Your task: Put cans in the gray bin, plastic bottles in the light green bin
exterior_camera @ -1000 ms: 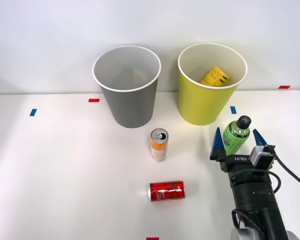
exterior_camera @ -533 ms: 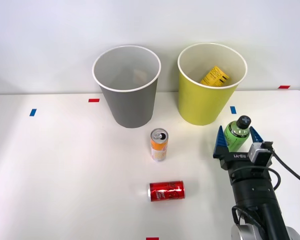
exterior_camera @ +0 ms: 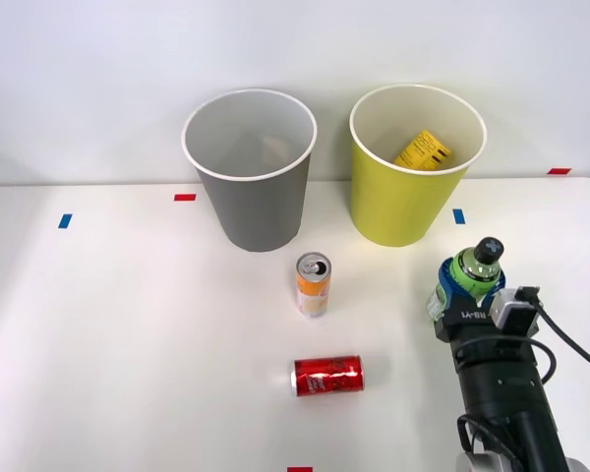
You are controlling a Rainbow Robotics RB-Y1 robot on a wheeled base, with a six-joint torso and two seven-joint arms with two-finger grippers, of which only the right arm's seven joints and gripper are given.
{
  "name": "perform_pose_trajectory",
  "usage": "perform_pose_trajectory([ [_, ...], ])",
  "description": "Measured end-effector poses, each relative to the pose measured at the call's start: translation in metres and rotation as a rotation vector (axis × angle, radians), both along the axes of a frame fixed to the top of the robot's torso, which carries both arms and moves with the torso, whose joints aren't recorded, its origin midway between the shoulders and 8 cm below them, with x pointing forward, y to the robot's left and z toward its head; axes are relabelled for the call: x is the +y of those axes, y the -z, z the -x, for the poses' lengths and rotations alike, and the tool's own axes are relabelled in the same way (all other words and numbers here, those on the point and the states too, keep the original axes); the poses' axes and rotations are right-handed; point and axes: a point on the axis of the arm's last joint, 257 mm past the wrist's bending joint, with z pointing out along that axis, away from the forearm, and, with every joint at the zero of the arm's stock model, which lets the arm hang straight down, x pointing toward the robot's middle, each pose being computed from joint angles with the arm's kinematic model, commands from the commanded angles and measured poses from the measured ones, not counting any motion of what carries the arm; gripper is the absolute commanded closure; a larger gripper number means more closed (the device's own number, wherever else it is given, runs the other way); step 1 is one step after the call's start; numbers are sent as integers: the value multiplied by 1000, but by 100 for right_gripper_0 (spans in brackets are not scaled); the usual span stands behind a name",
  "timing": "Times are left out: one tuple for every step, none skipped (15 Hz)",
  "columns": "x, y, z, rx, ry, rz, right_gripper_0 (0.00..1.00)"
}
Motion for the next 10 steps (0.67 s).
perform_pose_trajectory([
  [3, -3, 9, 2, -8, -4, 100],
  [7, -4, 16, 12, -17, -7, 100],
  [10, -11, 22, 18, -25, -7, 100],
  [14, -18, 29, 31, -35, -8, 100],
  [18, -24, 35, 45, -45, -9, 100],
  [23, -36, 42, 50, -57, -14, 100],
  [29, -44, 49, 60, -70, -21, 100],
  [36, -54, 54, 68, -87, -30, 100],
  [44, -67, 60, 70, -107, -43, 100],
  [52, -75, 65, 77, -129, -58, 100],
])
